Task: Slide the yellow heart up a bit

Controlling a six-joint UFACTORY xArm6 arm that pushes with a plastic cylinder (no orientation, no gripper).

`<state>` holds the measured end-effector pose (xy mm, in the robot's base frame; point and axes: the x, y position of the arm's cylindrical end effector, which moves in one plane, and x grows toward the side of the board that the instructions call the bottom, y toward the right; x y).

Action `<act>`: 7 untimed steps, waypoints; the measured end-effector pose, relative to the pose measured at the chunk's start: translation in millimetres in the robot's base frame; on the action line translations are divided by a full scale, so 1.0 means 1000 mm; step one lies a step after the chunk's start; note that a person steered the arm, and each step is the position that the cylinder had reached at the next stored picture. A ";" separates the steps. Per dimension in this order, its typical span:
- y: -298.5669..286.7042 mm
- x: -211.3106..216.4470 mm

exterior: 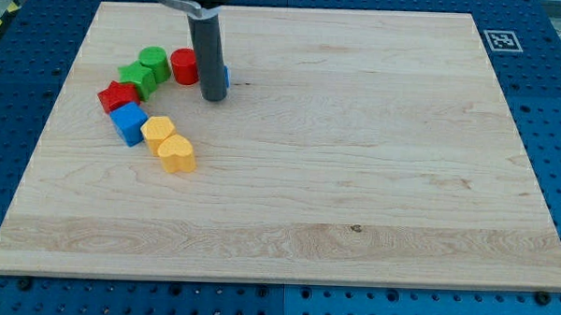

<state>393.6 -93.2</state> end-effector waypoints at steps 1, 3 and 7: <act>0.063 0.053; 0.082 0.114; -0.019 0.147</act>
<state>540.5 -111.8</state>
